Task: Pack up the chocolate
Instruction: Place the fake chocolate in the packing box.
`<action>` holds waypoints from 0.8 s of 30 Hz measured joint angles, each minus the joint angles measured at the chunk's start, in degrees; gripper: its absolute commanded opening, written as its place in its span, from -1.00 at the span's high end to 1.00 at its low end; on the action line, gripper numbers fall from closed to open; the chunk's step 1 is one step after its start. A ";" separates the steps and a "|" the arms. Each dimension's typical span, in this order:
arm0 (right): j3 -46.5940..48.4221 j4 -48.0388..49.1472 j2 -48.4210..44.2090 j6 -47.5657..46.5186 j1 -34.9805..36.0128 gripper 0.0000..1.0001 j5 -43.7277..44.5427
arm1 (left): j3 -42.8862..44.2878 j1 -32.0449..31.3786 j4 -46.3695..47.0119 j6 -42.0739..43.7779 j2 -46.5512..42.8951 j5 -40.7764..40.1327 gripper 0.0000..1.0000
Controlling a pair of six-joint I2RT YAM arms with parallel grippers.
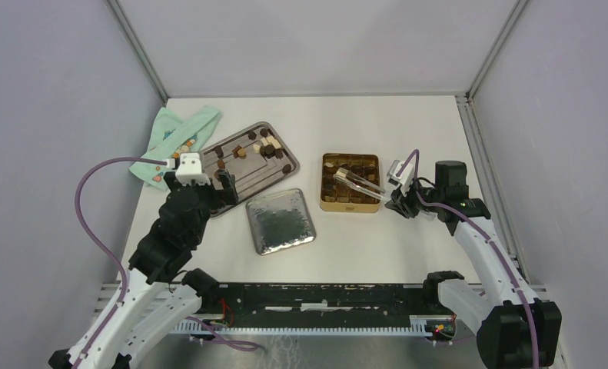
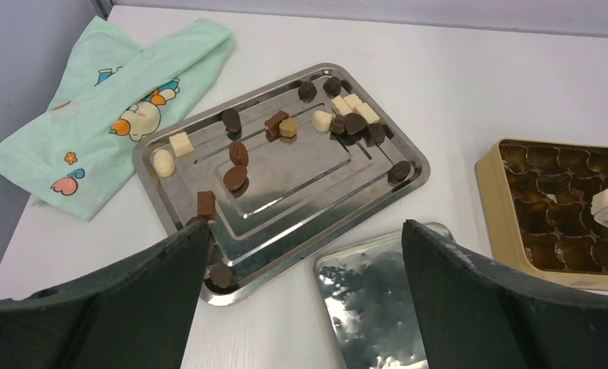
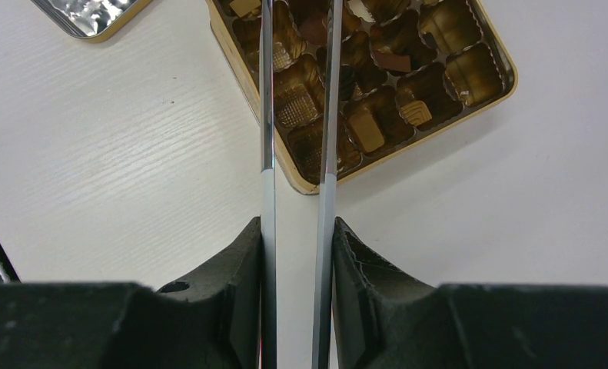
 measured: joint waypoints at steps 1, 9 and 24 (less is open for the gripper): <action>0.00 0.00 0.02 0.00 0.00 0.74 0.00 | 0.00 0.00 0.00 0.00 0.17 0.13 -0.99; 0.00 0.00 0.22 0.00 0.00 0.73 0.04 | 0.00 0.00 0.00 0.00 0.83 1.29 -0.99; 0.00 -0.17 0.37 -0.28 0.00 0.72 0.26 | 0.00 0.02 0.00 0.00 1.09 1.73 -0.99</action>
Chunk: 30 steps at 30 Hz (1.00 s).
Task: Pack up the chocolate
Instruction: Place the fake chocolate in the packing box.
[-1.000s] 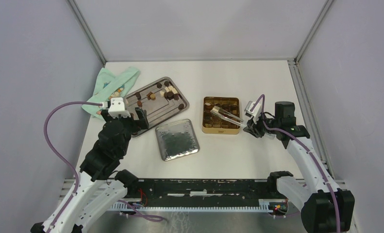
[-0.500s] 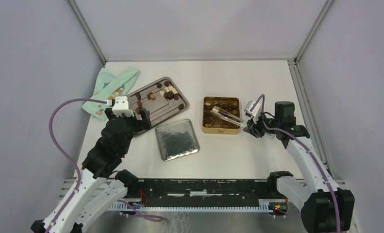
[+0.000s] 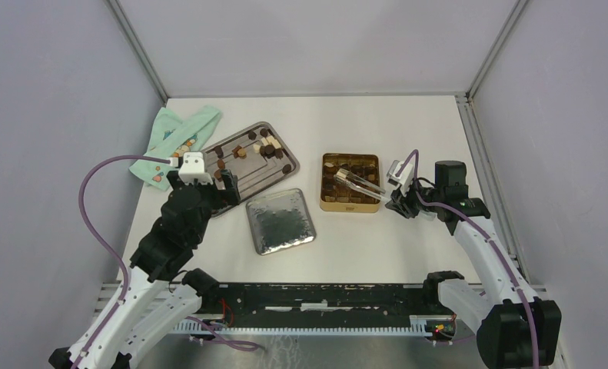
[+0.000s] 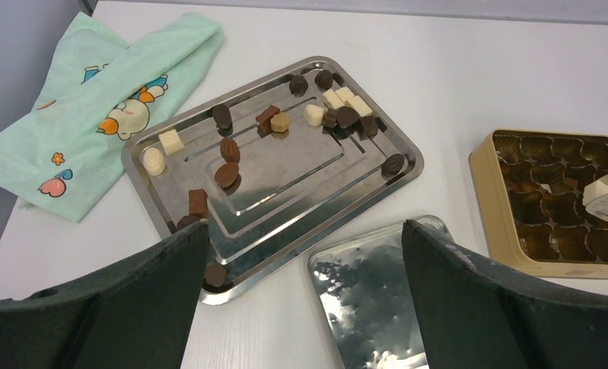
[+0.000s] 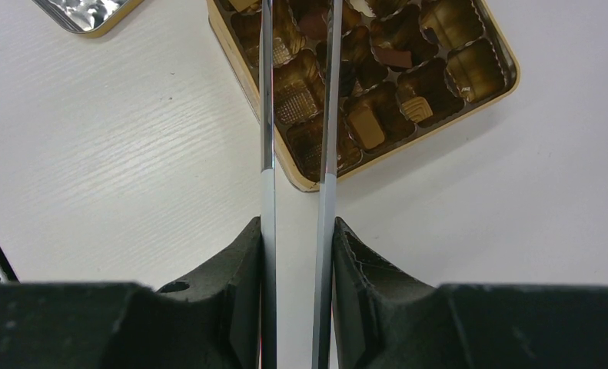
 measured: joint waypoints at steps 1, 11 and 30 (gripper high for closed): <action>0.00 -0.04 0.00 -0.11 0.00 0.72 0.09 | 0.00 0.00 0.00 0.00 0.00 0.02 -0.99; 0.00 -0.28 0.11 -0.39 0.00 0.72 0.37 | 0.00 0.00 0.00 0.00 0.11 0.04 -0.99; 0.00 -1.16 1.42 -1.05 0.02 0.71 1.44 | 0.00 0.00 0.00 0.00 0.52 0.13 -0.99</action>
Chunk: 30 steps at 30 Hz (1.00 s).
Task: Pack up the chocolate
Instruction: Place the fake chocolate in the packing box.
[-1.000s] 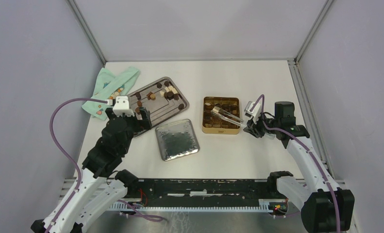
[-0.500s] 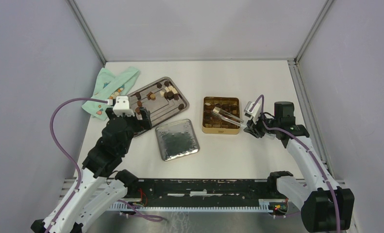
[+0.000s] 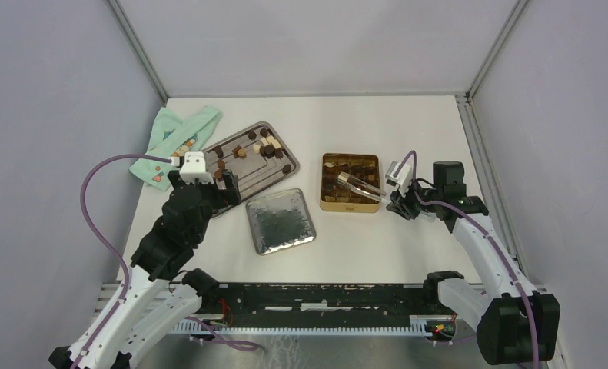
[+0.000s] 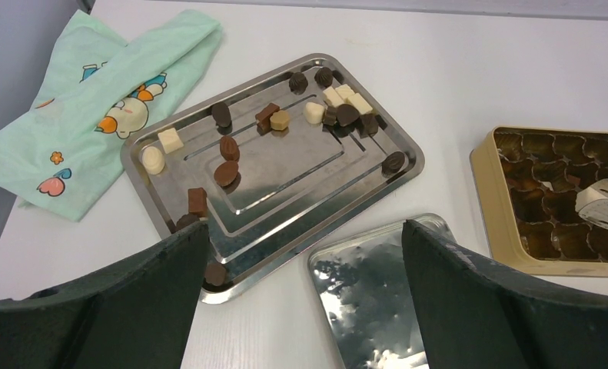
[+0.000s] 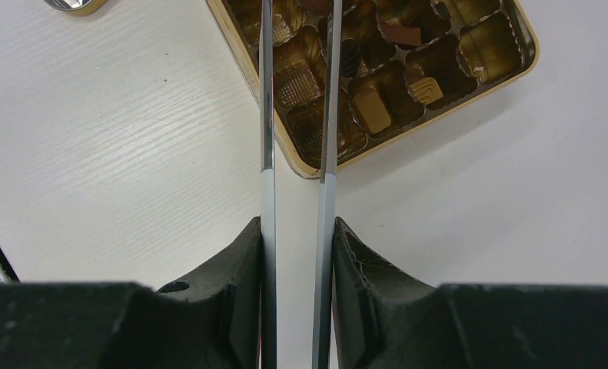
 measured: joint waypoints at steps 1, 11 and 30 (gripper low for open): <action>0.00 -0.04 0.26 -0.20 0.02 0.71 0.20 | 0.00 0.00 0.00 0.00 0.00 0.02 -0.99; -0.63 -2.56 0.66 -4.17 0.22 0.70 2.89 | 0.00 0.00 0.00 0.00 0.11 1.03 -0.99; -0.68 -4.87 2.12 -6.21 0.52 0.18 2.86 | 0.00 0.00 0.00 0.00 0.42 1.22 -0.99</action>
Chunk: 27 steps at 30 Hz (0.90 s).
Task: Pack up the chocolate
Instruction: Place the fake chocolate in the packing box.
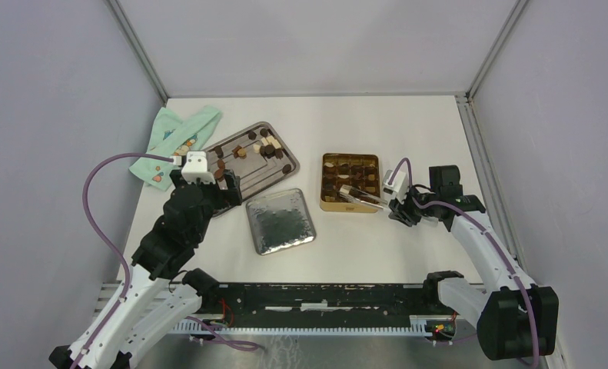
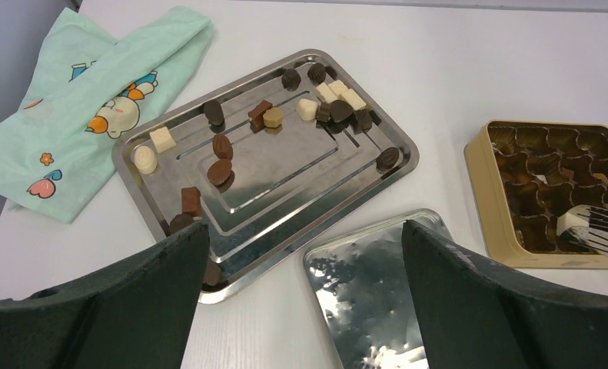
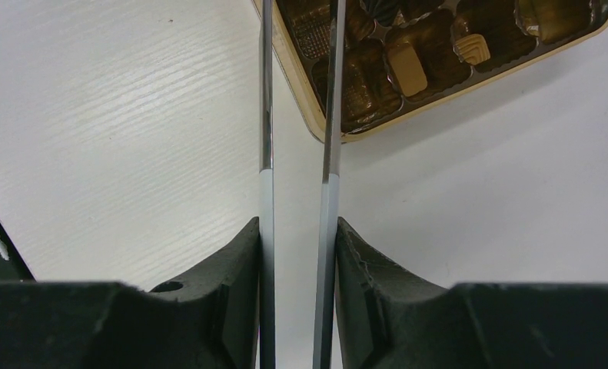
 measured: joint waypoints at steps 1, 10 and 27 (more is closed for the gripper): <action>0.00 0.00 0.00 0.02 0.00 0.16 -0.02 | 0.00 0.00 0.00 0.00 0.00 0.00 -0.99; 0.00 0.00 0.00 0.07 0.00 0.15 -0.09 | 0.00 0.00 0.00 0.00 -0.02 0.04 -0.99; 2.23 0.98 -1.14 2.08 0.00 0.21 -2.05 | 0.00 0.00 0.00 0.00 -0.24 1.25 -0.99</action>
